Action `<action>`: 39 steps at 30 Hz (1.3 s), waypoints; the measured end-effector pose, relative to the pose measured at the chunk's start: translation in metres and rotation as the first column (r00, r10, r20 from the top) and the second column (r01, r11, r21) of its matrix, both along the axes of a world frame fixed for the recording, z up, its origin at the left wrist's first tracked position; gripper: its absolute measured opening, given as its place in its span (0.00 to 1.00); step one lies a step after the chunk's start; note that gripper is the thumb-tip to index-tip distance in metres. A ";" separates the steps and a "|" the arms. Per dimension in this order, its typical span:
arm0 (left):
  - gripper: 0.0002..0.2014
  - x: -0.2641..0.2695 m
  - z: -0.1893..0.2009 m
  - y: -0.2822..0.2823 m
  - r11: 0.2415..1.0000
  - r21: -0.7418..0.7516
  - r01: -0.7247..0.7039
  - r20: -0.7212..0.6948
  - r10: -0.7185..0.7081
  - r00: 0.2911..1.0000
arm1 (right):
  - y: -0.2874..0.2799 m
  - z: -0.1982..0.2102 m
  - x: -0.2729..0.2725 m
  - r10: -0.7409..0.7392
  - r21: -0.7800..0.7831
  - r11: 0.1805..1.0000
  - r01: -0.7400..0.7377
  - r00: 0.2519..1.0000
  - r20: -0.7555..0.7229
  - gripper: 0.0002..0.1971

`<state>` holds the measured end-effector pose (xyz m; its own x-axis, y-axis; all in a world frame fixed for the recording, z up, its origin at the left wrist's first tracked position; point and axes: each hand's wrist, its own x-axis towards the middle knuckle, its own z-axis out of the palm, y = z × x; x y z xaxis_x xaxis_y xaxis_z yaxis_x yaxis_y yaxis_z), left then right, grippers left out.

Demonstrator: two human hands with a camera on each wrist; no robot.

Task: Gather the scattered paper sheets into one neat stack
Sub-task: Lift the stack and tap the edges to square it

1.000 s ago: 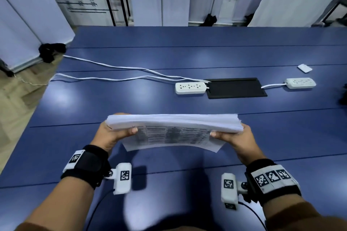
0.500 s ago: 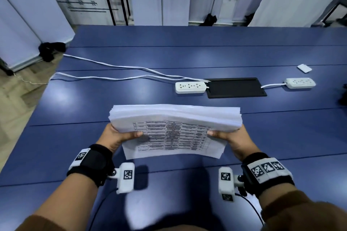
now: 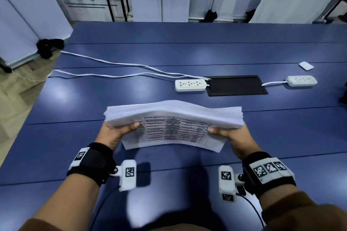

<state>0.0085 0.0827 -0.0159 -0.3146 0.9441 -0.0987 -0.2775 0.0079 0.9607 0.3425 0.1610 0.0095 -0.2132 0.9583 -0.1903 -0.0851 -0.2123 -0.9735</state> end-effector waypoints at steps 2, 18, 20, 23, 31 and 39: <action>0.20 -0.009 0.000 -0.001 1.000 0.017 0.023 -0.003 -0.023 1.000 | 0.003 0.004 0.007 0.015 0.018 1.000 -0.015 1.000 0.006 0.20; 0.18 -0.009 0.016 0.005 1.000 0.014 0.027 -0.130 -0.025 0.991 | -0.001 0.007 0.003 -0.016 0.022 1.000 0.014 0.998 0.067 0.21; 0.29 -0.008 -0.009 -0.001 0.986 -0.130 0.103 -0.167 -0.124 0.978 | -0.004 -0.021 0.004 -0.007 -0.037 0.999 0.013 0.986 0.166 0.24; 0.26 -0.005 -0.039 -0.002 0.961 -0.261 0.094 -0.230 -0.156 0.961 | -0.009 -0.047 0.003 -0.020 -0.133 0.989 0.060 0.959 0.281 0.19; 0.19 -0.009 -0.028 0.006 0.984 -0.148 -0.100 -0.215 0.066 0.974 | 0.002 -0.028 0.004 -0.148 -0.030 0.988 0.153 0.981 0.128 0.18; 0.18 0.007 -0.046 0.002 0.968 -0.240 -0.073 -0.209 0.022 0.978 | -0.015 -0.052 -0.001 -0.098 -0.045 0.992 0.114 0.958 0.269 0.15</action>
<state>0.0160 0.0844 -0.0615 -0.3960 0.8824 -0.2541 -0.0821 0.2416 0.9669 0.3415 0.1460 -0.0427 -0.0447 0.9580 -0.2832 0.1497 -0.2738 -0.9501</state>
